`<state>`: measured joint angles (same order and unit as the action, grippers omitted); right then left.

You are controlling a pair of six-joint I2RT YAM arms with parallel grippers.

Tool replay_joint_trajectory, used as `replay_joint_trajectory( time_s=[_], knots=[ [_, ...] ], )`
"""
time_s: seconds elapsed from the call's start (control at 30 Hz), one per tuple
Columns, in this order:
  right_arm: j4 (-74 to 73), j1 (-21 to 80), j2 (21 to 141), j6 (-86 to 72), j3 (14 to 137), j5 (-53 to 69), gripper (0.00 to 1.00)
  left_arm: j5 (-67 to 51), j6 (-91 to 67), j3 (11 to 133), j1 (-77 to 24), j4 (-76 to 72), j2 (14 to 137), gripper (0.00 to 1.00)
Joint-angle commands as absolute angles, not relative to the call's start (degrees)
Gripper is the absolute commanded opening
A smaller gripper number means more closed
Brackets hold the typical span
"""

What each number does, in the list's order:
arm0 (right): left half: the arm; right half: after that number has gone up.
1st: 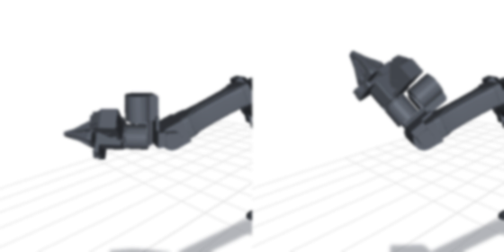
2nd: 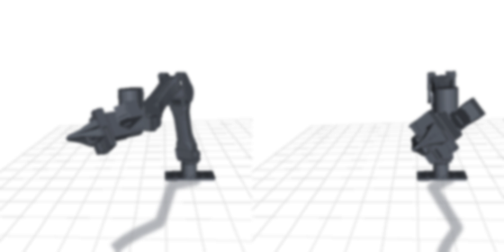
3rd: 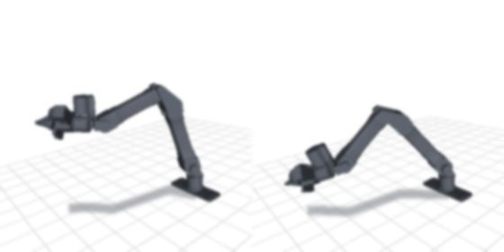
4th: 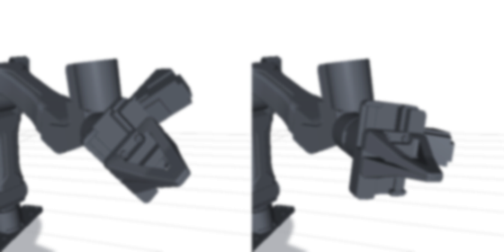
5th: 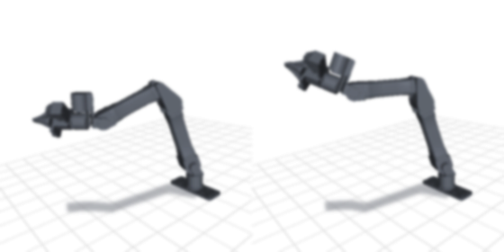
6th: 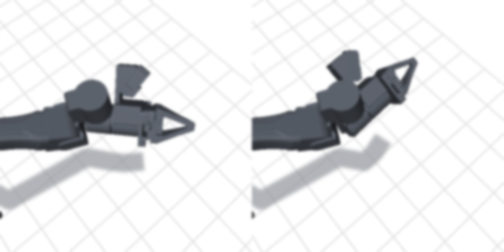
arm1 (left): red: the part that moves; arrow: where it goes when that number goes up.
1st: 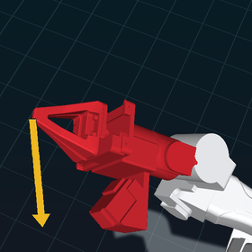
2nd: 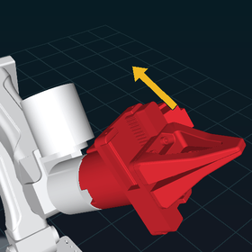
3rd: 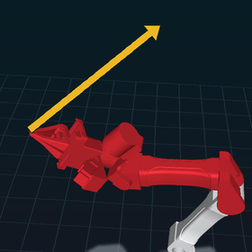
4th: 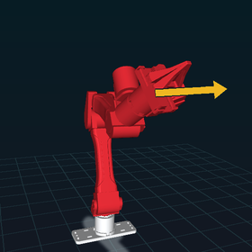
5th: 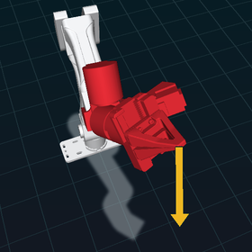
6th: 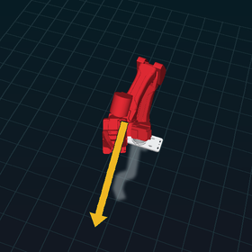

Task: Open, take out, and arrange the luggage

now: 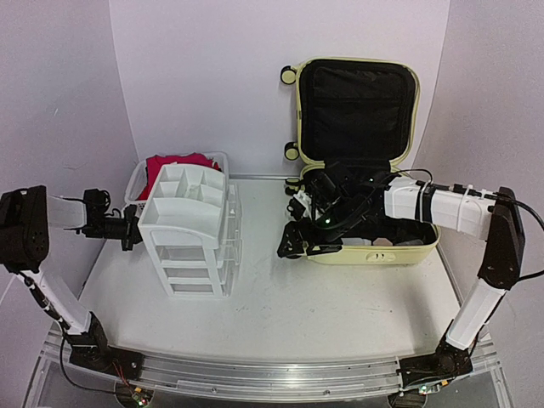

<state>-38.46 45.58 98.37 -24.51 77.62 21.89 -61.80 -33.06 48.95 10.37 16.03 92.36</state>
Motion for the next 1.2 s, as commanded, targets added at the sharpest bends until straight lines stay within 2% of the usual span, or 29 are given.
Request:
replay_joint_trajectory(
  time_s=[0.0,0.43,0.77,1.17],
  knots=[
    [-37.1,45.9,97.2,-24.8,79.6,22.2,0.98,-67.5,-32.9,51.2,8.4,11.8,97.4,0.00],
    [-36.5,46.2,98.1,-24.9,79.8,22.8,0.98,-72.6,-33.6,56.4,1.5,9.2,104.6,0.00],
    [-36.6,46.2,96.6,-24.3,78.3,21.7,0.98,-58.8,-33.6,46.6,11.6,9.3,96.7,0.00],
    [-36.6,46.1,96.5,-24.2,78.2,21.8,0.98,-61.0,-33.0,48.9,6.0,8.6,106.5,0.00]
  ],
)
